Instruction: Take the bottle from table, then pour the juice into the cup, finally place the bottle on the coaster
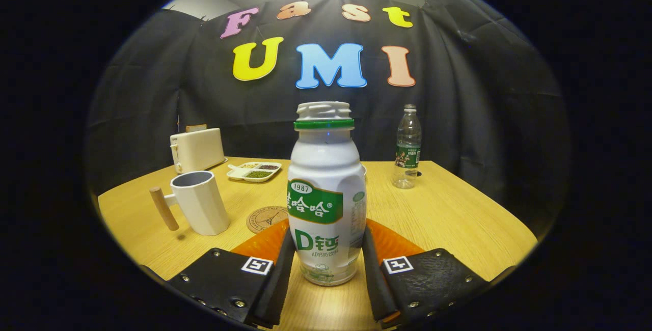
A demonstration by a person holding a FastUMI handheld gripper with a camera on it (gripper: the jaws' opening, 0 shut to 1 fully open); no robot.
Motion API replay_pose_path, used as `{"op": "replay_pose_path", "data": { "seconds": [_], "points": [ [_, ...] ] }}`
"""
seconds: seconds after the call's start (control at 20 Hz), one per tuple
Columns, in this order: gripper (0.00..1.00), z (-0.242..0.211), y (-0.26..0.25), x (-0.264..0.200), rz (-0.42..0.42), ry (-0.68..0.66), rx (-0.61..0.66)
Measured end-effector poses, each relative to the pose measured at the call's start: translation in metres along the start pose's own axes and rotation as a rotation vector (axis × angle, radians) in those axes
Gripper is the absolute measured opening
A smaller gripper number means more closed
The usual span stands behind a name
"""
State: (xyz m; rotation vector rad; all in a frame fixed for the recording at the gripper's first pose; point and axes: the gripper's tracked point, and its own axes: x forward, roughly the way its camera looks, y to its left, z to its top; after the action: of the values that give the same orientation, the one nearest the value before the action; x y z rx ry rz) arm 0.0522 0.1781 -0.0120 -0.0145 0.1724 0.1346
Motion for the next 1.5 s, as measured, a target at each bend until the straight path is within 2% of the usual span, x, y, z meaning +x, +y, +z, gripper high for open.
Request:
{"op": "replay_pose_path", "data": {
  "seconds": [0.45, 0.8, 1.5],
  "points": [
    [0.64, 0.037, 0.017, 0.016, -0.097, -0.033, -0.25],
    [0.64, 0.049, 0.03, 0.033, -0.16, -0.027, -0.505],
    [0.64, 0.042, 0.046, 0.048, -0.262, -0.018, -0.943]
  ]
}}
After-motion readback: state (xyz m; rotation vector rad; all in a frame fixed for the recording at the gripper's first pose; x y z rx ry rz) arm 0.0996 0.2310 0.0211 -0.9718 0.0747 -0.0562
